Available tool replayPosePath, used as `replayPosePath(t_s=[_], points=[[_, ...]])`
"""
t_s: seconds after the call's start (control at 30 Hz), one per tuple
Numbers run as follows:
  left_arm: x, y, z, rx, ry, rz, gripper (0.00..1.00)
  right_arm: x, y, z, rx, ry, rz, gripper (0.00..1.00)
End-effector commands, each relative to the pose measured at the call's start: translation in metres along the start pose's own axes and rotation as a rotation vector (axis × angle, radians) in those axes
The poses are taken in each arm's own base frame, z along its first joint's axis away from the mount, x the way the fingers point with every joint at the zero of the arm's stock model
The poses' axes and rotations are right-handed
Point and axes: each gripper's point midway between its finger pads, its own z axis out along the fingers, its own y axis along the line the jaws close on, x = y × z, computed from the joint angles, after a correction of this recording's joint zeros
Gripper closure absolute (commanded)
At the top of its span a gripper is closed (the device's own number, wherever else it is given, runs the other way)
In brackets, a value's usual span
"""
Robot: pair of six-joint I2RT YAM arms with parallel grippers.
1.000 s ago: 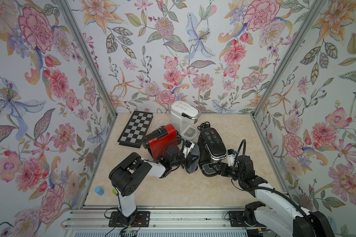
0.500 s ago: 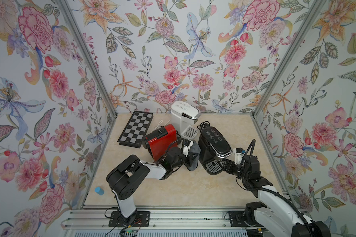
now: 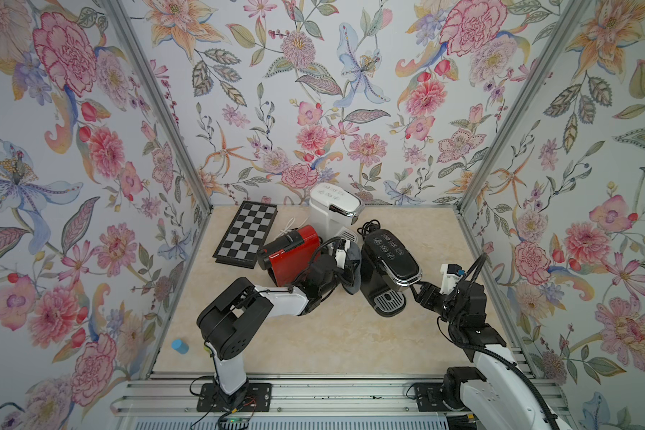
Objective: Wipe the surface of a coffee machine
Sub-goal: Wipe the dirt from the surface of the coffee machine, then move the coffee machine to the center of the board.
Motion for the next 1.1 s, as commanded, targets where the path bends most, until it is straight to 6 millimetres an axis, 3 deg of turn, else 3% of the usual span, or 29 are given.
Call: replayPosePath(t_s=[0.0, 0.3, 0.7, 0.9, 1.07], points=[[-0.001, -0.008, 0.02, 0.023, 0.011, -0.016, 0.9, -0.022, -0.005, 0.004, 0.023, -0.045, 0.03, 0.4], [0.024, -0.048, 0.038, 0.146, 0.046, -0.073, 0.91, -0.029, -0.003, 0.002, -0.015, -0.064, 0.054, 0.4], [0.038, -0.101, 0.105, 0.279, 0.082, -0.086, 0.93, -0.055, -0.008, -0.024, 0.028, -0.138, 0.049, 0.4], [0.05, -0.121, 0.114, 0.323, 0.101, -0.1, 0.93, -0.079, -0.003, -0.037, 0.041, -0.185, 0.022, 0.39], [0.061, -0.128, 0.117, 0.342, 0.117, -0.109, 0.93, -0.122, 0.017, -0.055, 0.053, -0.264, -0.046, 0.39]])
